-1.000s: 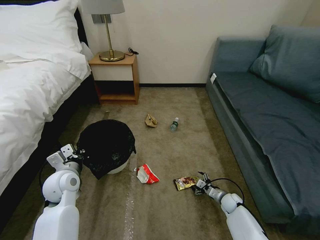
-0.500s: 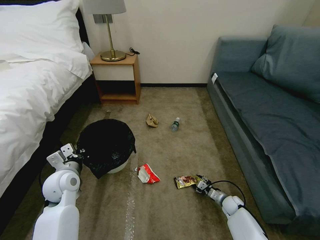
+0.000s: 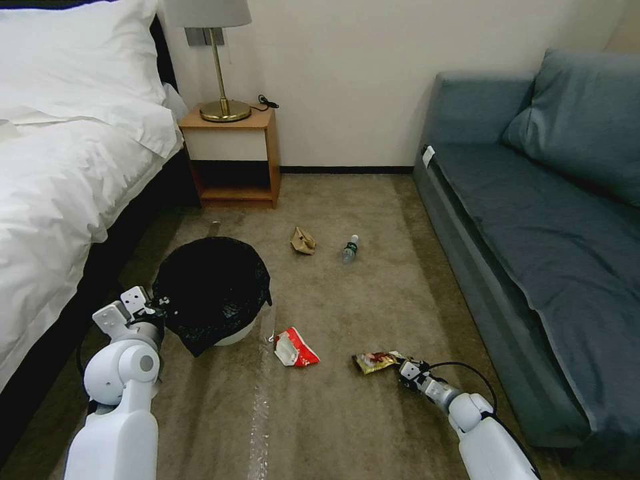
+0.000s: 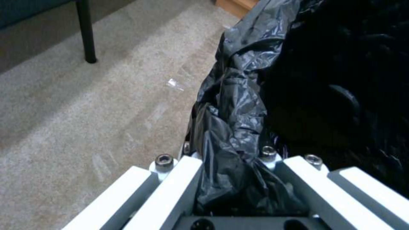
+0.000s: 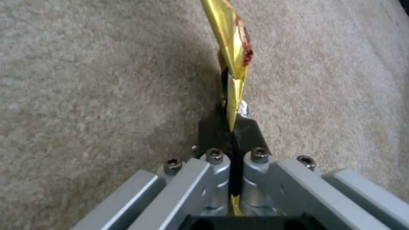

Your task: Pick up the trash bin, then pick up the garbage on the floor and place it into the trash bin.

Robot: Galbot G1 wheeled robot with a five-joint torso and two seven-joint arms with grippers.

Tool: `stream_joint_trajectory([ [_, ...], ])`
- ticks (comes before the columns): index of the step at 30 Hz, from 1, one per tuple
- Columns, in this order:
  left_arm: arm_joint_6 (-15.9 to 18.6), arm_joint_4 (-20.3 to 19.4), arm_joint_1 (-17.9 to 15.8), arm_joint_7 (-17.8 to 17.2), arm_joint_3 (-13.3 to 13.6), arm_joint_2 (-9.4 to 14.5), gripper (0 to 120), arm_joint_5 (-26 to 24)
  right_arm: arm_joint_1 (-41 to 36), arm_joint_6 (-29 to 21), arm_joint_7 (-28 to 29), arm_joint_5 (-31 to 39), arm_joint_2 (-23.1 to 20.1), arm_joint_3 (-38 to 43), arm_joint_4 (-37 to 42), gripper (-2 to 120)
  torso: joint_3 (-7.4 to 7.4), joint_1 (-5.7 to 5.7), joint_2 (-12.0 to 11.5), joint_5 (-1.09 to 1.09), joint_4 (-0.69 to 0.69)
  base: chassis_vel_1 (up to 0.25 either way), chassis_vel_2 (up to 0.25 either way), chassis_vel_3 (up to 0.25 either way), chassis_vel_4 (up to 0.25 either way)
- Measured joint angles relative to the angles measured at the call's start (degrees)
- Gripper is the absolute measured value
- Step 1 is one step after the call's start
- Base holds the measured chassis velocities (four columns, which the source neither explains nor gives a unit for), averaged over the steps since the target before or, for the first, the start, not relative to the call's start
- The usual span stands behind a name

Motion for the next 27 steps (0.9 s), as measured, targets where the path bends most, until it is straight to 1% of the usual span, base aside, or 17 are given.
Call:
stream_joint_trajectory([
  [6, -0.08, 0.13, -0.03, 0.03, 0.03, 0.01, 3, 0.02, -0.35, 0.0, 0.32, 0.62, -0.19, 0.05, 0.8, 0, -0.01, 0.0, 0.0, 0.01, 0.0, 0.0, 0.0, 0.0, 0.0],
  [9, -0.12, 0.5, -0.05, 0.1, 0.25, -0.08, 3, 0.16, -1.0, 0.0, 0.43, 2.33, -0.5, 0.2, 2.88, 0, -0.01, 0.0, 0.0, 0.01, 0.0, 0.0, 0.0, 0.0, 0.0],
  [11, -0.25, 1.11, -0.2, 0.16, 0.69, -0.25, 3, -0.02, -1.76, -0.07, 0.58, 5.1, -0.94, 0.44, 5.76, 0, -0.01, 0.0, 0.0, 0.01, 0.01, 0.0, 0.0, 0.0, 0.0],
  [12, -0.25, 1.11, -0.2, 0.16, 0.69, -0.25, 3, -0.02, -1.76, -0.07, 0.58, 5.1, -0.94, 0.44, 5.76, 0, -0.01, 0.0, 0.0, 0.01, 0.01, 0.0, 0.0, 0.0, 0.0],
  [14, -0.4, 2.32, -0.62, 0.12, 1.45, -0.68, 3, -1.19, -2.67, -0.37, 0.73, 9.02, -1.51, 1.18, 9.68, 0, -0.01, 0.0, 0.0, 0.01, 0.0, 0.0, 0.0, 0.0, 0.0],
  [15, -0.4, 2.32, -0.62, 0.12, 1.45, -0.68, 3, -1.19, -2.67, -0.37, 0.73, 9.02, -1.51, 1.18, 9.68, 0, -0.01, 0.0, 0.0, 0.01, 0.0, 0.0, 0.0, 0.0, 0.0],
  [17, -0.72, 3.59, -0.95, 0.09, 2.45, -1.21, 3, -1.89, -3.54, -0.88, 1.23, 12.97, -2.02, 1.96, 13.89, 0, -0.01, 0.0, 0.0, 0.01, 0.0, 0.0, 0.0, 0.0, 0.0],
  [21, -0.8, 4.13, -1.13, 0.09, 3.05, -1.45, 3, -2.16, -4.0, -1.22, 1.46, 14.85, -2.27, 2.32, 16.45, 0, -0.01, 0.0, 0.0, 0.01, 0.0, 0.0, 0.0, 0.0, 0.0],
  [24, -0.93, 5.12, -1.68, 0.04, 4.7, -1.94, 3, -2.45, -5.08, -2.29, 2.14, 19.16, -2.82, 2.43, 22.84, 0, -0.01, 0.0, 0.0, 0.0, 0.0, 0.0, 0.0, 0.0, 0.0],
  [25, -0.93, 5.12, -1.68, 0.04, 4.7, -1.94, 3, -2.45, -5.08, -2.29, 2.14, 19.16, -2.82, 2.43, 22.84, 0, -0.01, 0.0, 0.0, 0.0, 0.0, 0.0, 0.0, 0.0, 0.0],
  [27, -0.98, 5.51, -2.07, 0.01, 5.63, -2.16, 3, -2.51, -5.71, -3.01, 2.76, 21.55, -3.1, 1.85, 26.29, 0, -0.01, 0.0, 0.0, 0.0, 0.0, 0.0, 0.0, 0.0, 0.0],
])
